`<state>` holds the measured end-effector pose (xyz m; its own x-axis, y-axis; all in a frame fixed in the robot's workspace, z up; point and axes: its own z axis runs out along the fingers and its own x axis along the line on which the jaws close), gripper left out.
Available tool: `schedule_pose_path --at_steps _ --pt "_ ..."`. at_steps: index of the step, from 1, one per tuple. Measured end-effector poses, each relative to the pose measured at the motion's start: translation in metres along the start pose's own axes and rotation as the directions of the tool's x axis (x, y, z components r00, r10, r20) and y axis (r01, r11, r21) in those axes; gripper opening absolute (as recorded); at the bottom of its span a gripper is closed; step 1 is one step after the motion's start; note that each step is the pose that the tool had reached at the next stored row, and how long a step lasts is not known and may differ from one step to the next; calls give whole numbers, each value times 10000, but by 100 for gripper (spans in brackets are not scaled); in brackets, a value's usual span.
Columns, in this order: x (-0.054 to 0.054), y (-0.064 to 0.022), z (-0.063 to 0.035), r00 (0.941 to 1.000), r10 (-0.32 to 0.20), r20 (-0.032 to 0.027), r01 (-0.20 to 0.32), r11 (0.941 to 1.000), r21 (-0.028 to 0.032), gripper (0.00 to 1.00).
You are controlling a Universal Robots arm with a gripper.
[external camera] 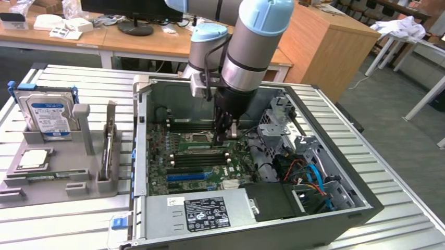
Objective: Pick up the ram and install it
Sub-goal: 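Insert the ram into the slot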
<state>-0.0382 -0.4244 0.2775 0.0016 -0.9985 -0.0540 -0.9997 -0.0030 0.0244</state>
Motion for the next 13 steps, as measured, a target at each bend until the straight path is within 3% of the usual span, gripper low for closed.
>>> schedule_pose_path --at_steps 13 --pt "8 -4 150 10000 22 0 -22 10000 7 12"
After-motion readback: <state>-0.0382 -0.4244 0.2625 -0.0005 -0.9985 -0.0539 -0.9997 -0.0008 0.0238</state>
